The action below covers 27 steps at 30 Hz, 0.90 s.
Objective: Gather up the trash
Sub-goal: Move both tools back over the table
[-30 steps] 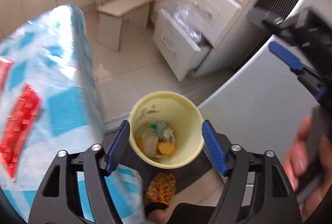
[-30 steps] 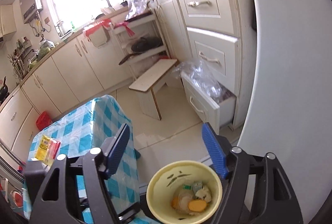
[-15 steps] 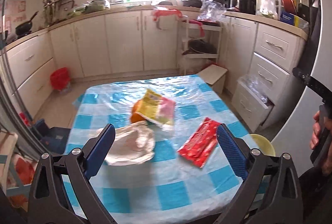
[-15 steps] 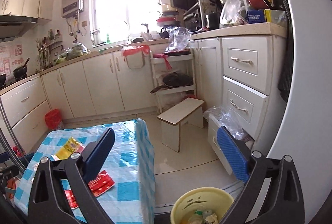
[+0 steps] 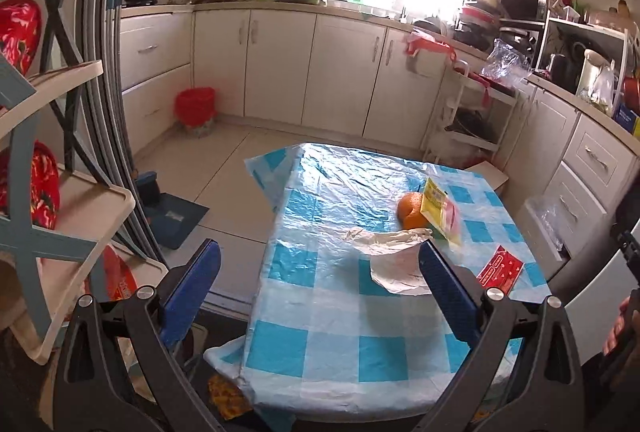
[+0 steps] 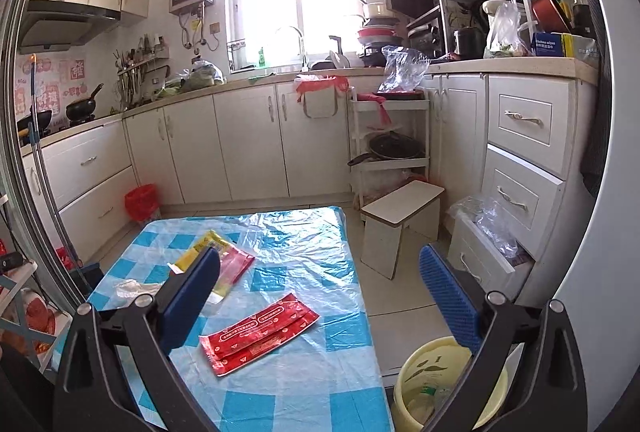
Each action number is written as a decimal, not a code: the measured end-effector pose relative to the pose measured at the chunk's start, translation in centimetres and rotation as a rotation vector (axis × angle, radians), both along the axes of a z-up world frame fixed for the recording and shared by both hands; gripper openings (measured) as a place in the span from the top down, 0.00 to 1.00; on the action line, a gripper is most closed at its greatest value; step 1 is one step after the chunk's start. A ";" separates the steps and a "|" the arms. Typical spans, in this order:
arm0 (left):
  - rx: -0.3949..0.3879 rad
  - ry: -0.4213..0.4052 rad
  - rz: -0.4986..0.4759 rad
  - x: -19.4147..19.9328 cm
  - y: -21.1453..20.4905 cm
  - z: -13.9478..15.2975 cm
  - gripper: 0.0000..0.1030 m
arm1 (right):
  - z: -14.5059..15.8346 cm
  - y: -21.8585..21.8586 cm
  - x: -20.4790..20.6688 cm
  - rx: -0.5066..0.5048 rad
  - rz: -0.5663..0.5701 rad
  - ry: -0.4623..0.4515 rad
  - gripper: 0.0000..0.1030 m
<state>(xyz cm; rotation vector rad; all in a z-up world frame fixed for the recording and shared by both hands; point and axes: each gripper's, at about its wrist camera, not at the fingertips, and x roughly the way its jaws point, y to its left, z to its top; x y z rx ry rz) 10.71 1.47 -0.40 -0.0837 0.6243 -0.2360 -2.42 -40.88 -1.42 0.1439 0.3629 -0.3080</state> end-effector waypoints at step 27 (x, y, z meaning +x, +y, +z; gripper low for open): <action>-0.081 -0.082 -0.025 -1.1 -2.0 0.3 0.08 | -1.1 0.2 -0.4 0.008 0.002 0.015 0.07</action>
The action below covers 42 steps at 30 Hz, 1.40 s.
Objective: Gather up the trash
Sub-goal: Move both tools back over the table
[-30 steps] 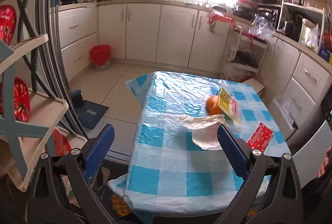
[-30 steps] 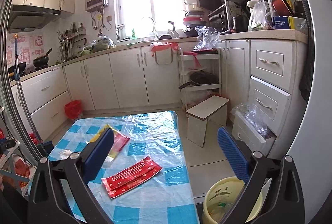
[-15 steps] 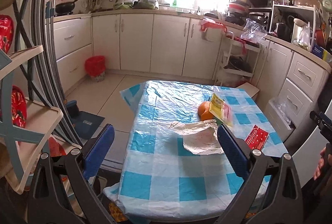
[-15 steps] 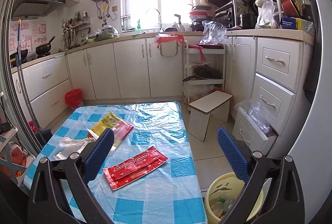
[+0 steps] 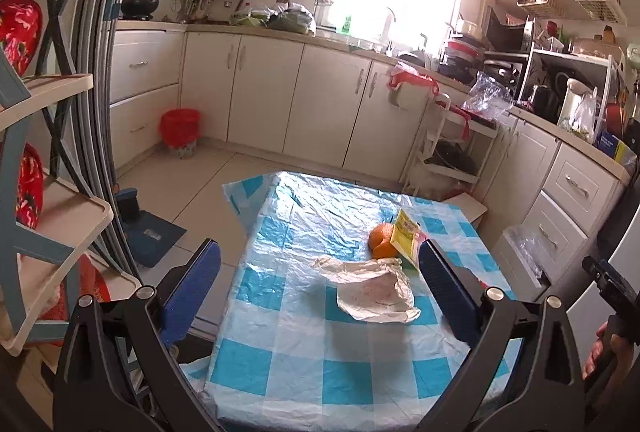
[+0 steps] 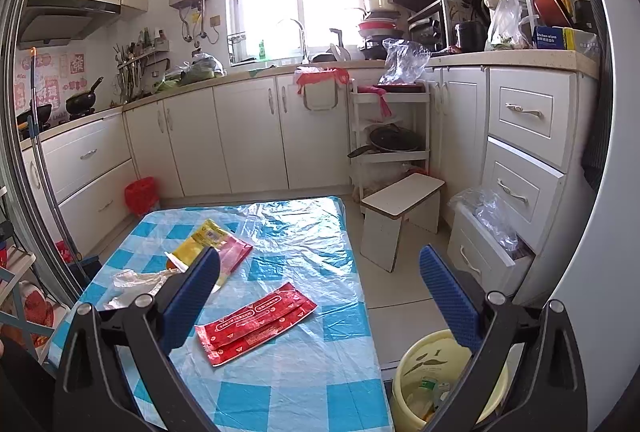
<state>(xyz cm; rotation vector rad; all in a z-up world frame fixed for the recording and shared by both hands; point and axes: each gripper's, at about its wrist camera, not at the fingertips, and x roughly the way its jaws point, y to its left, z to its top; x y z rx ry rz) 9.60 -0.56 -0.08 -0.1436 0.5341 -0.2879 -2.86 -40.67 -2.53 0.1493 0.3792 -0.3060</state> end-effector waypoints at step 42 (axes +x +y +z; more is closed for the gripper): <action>0.111 0.037 -0.046 0.8 -2.4 -1.0 0.08 | -0.6 0.4 1.4 -0.001 0.047 0.061 0.07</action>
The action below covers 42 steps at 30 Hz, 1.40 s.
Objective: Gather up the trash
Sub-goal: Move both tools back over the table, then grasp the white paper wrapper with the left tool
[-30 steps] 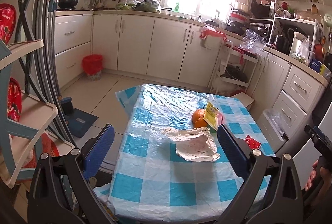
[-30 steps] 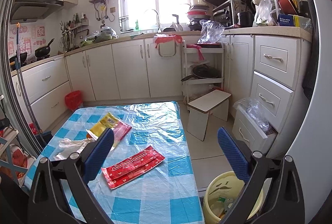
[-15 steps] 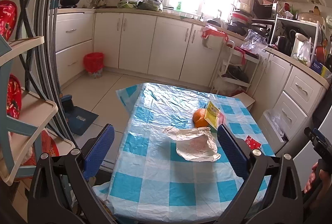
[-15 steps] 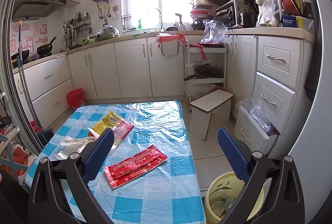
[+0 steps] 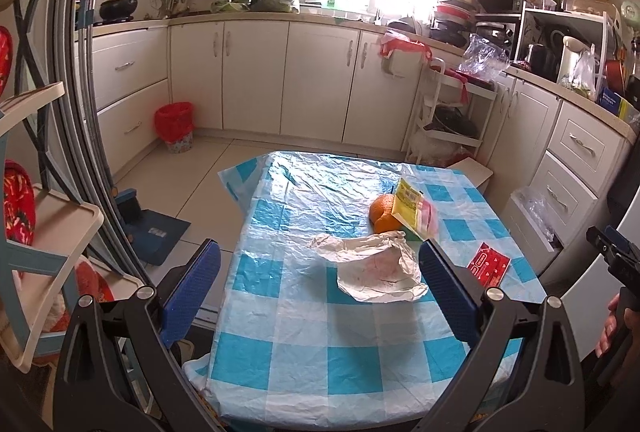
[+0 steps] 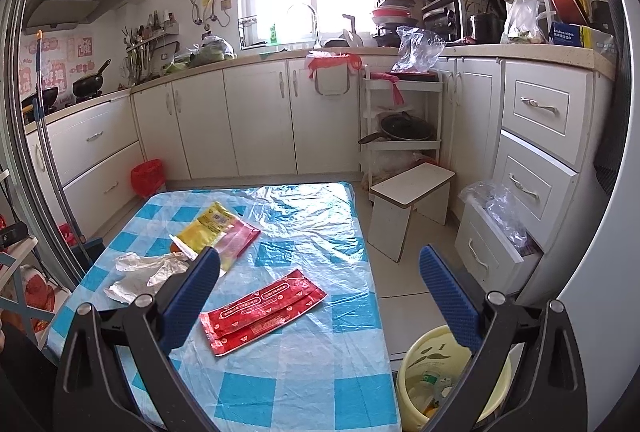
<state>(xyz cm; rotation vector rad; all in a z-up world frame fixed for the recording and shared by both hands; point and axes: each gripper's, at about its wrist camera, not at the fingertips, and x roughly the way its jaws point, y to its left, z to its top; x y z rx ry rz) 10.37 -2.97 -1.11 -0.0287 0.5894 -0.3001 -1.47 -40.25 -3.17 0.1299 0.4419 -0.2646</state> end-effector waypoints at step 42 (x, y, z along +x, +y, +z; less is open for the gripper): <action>0.405 0.409 -0.603 15.5 -15.5 -14.6 0.09 | -8.4 1.0 9.1 0.109 0.124 0.388 0.07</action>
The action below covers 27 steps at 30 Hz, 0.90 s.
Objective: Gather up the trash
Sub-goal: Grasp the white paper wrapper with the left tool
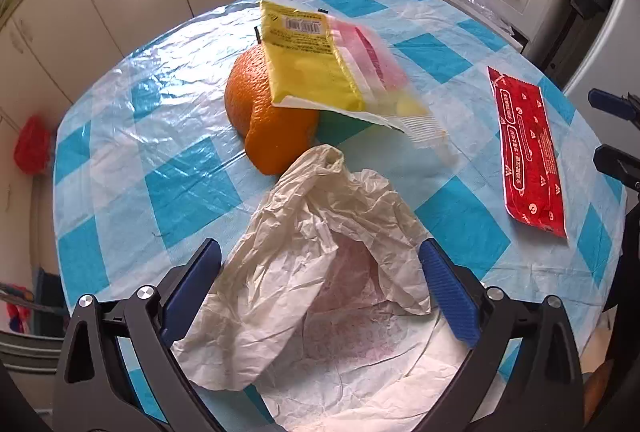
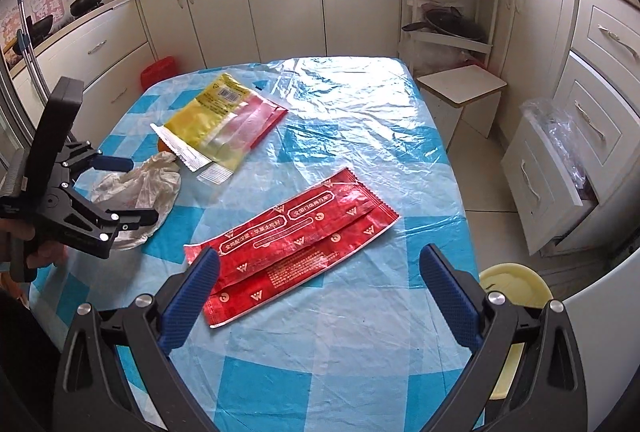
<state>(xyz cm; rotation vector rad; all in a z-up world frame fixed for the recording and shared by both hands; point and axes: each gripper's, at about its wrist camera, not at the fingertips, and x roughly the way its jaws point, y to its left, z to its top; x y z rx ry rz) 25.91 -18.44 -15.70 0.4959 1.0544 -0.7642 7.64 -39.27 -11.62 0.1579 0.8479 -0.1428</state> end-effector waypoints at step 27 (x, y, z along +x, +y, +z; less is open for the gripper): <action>-0.185 -0.023 0.221 -4.7 7.9 6.9 0.80 | -2.6 1.4 3.5 0.043 -0.047 0.076 0.07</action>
